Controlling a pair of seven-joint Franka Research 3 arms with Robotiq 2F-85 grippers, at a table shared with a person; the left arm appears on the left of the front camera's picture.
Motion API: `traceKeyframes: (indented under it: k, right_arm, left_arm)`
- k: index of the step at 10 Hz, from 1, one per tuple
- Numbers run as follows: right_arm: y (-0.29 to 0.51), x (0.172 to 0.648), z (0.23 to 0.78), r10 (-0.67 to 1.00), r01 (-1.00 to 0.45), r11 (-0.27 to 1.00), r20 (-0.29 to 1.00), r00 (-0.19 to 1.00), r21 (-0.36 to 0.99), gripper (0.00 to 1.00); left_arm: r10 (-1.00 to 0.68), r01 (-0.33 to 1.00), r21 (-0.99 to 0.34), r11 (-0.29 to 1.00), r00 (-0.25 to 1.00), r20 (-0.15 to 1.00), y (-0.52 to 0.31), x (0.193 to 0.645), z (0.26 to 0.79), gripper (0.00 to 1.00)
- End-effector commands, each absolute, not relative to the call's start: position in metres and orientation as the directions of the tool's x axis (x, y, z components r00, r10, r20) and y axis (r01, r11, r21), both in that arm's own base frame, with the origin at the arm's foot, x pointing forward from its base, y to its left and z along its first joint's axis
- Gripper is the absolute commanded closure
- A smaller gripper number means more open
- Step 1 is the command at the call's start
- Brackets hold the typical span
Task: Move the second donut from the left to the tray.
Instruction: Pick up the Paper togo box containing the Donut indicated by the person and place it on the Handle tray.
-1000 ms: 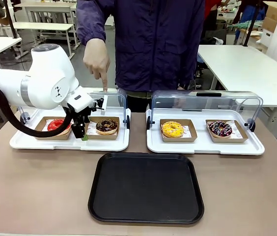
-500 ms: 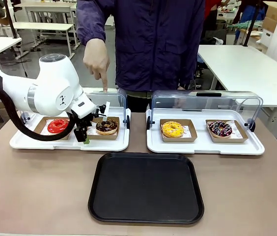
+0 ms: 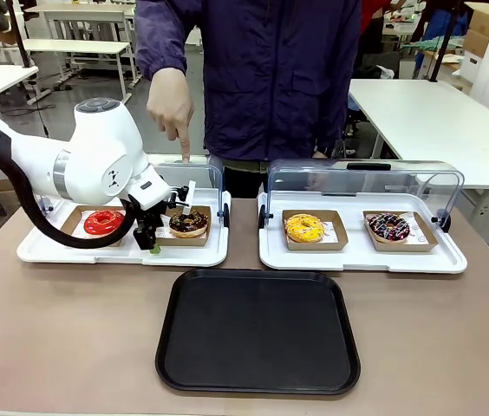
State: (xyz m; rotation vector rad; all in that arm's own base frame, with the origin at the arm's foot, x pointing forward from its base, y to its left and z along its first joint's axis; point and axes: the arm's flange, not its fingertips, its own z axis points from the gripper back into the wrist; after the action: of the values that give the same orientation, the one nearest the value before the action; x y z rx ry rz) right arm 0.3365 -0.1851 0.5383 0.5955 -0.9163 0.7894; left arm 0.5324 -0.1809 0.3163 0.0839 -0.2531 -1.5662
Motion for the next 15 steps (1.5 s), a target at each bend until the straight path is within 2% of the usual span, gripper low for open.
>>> traceKeyframes:
  k: [1, 2, 5, 11, 12, 13, 15]
  right_arm:
    - [-0.1855, 0.339, 0.54, 0.327, -0.814, 0.573, 0.882, 0.339, 0.1, 0.0]
    - [-0.1855, 0.339, 0.54, 0.327, -0.814, 0.573, 0.882, 0.339, 0.1, 0.0]
    - [-0.1855, 0.339, 0.54, 0.327, -0.814, 0.573, 0.882, 0.339, 0.1, 0.0]
    - [-0.1855, 0.339, 0.54, 0.327, -0.814, 0.573, 0.882, 0.339, 0.1, 0.0]
    - [-0.1855, 0.339, 0.54, 0.327, -0.814, 0.573, 0.882, 0.339, 0.1, 0.0]
    - [-0.1855, 0.339, 0.54, 0.327, -0.814, 0.573, 0.882, 0.339, 0.1, 0.0]
    - [-0.1855, 0.339, 0.54, 0.327, -0.814, 0.573, 0.882, 0.339, 0.1, 0.0]
  left_arm:
    - [-0.995, 0.98, 0.198, 0.014, -0.007, 0.104, -0.1833, 0.5356, 0.3167, 0.72]
    - [-0.994, 0.98, 0.199, 0.011, -0.011, 0.105, -0.1832, 0.536, 0.317, 1.0]
    - [-0.993, 0.983, 0.182, 0.005, -0.016, 0.114, -0.1824, 0.5345, 0.3207, 0.98]
    - [-0.994, 0.987, 0.158, -0.004, -0.021, 0.108, -0.1817, 0.5334, 0.3214, 1.0]
    - [-0.987, 0.989, 0.139, 0.055, 0.033, 0.159, -0.1803, 0.5389, 0.3182, 1.0]
    - [-0.995, 0.985, 0.174, 0.001, -0.016, 0.1, -0.184, 0.5341, 0.3174, 1.0]
    - [-0.995, 0.985, 0.174, 0.001, -0.016, 0.1, -0.184, 0.5341, 0.3174, 1.0]
